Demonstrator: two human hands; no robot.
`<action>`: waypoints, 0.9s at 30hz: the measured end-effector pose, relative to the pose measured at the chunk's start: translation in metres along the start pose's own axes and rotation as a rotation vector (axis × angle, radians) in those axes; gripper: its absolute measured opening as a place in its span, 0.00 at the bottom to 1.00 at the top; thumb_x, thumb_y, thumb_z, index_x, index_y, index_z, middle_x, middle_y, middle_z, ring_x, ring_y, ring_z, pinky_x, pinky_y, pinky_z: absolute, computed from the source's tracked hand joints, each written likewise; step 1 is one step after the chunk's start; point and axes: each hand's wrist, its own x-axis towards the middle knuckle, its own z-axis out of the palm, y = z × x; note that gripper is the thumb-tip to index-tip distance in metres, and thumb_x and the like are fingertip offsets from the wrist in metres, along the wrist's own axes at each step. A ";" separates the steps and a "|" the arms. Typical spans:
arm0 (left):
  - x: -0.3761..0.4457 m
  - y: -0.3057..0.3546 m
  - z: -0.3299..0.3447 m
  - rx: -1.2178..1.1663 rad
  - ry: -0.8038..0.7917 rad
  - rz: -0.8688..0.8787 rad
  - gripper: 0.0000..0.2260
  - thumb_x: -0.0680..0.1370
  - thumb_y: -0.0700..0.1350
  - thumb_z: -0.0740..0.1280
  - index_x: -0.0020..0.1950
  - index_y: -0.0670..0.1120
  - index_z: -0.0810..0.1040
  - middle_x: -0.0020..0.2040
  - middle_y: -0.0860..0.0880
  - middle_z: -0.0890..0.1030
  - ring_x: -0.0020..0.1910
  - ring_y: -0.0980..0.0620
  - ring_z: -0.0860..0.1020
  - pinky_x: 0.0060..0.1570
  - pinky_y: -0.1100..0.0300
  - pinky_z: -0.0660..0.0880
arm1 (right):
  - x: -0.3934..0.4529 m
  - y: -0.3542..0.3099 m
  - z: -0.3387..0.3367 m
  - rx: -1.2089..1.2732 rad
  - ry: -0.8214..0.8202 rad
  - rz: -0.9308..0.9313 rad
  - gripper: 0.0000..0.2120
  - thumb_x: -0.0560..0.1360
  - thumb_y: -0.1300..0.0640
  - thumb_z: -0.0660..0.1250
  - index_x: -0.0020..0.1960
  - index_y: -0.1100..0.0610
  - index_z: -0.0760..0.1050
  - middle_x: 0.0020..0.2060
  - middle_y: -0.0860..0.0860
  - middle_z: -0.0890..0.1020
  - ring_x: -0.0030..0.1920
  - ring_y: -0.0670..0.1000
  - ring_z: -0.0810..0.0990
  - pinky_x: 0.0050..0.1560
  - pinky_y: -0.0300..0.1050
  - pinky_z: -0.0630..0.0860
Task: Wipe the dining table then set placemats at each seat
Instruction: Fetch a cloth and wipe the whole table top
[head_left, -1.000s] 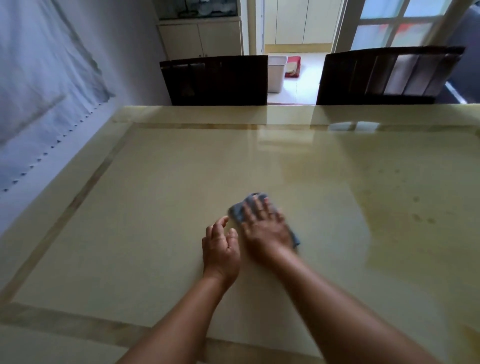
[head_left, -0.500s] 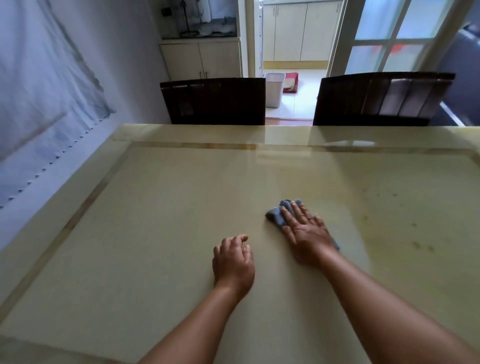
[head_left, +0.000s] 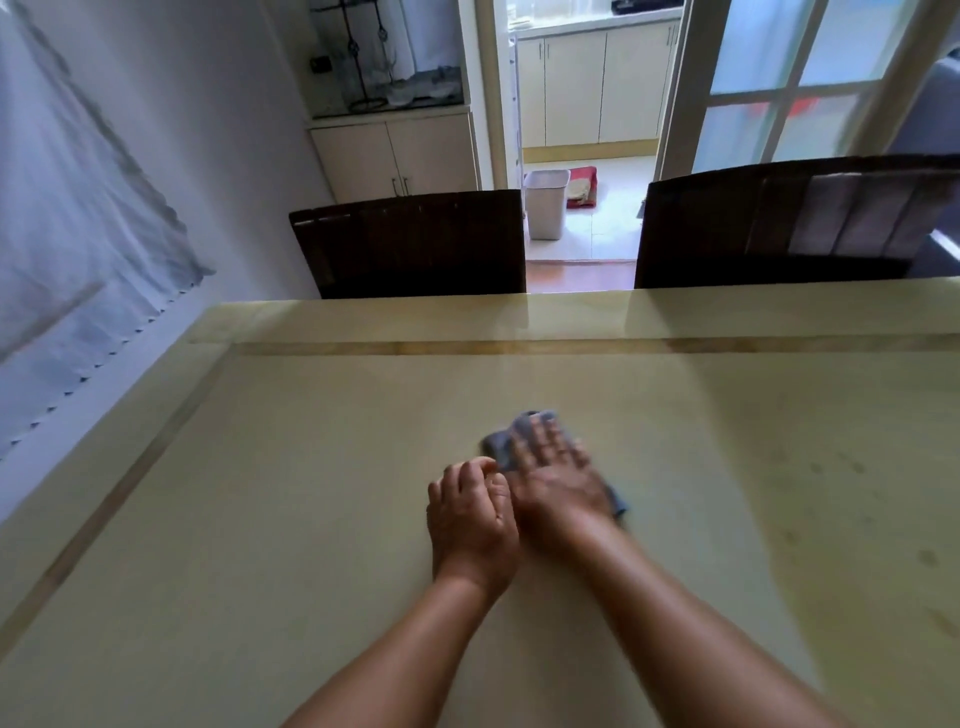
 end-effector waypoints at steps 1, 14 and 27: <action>0.007 0.005 0.003 -0.028 0.002 -0.017 0.21 0.74 0.52 0.51 0.57 0.43 0.75 0.58 0.42 0.75 0.58 0.42 0.70 0.59 0.56 0.62 | 0.003 -0.012 0.006 -0.045 -0.027 -0.097 0.27 0.81 0.47 0.42 0.75 0.52 0.34 0.74 0.49 0.33 0.74 0.50 0.31 0.72 0.48 0.33; 0.072 0.031 0.051 0.002 -0.109 0.119 0.20 0.79 0.45 0.53 0.71 0.49 0.62 0.72 0.48 0.66 0.71 0.50 0.62 0.71 0.56 0.54 | 0.072 0.124 -0.056 0.024 0.141 0.235 0.25 0.81 0.45 0.44 0.76 0.45 0.46 0.77 0.47 0.42 0.76 0.49 0.40 0.73 0.54 0.40; 0.145 0.065 0.102 0.016 -0.151 0.181 0.24 0.80 0.45 0.48 0.76 0.53 0.48 0.78 0.52 0.52 0.76 0.54 0.52 0.73 0.58 0.47 | 0.166 0.089 -0.062 0.001 0.041 -0.037 0.27 0.81 0.43 0.47 0.77 0.46 0.44 0.77 0.44 0.41 0.76 0.48 0.38 0.73 0.48 0.39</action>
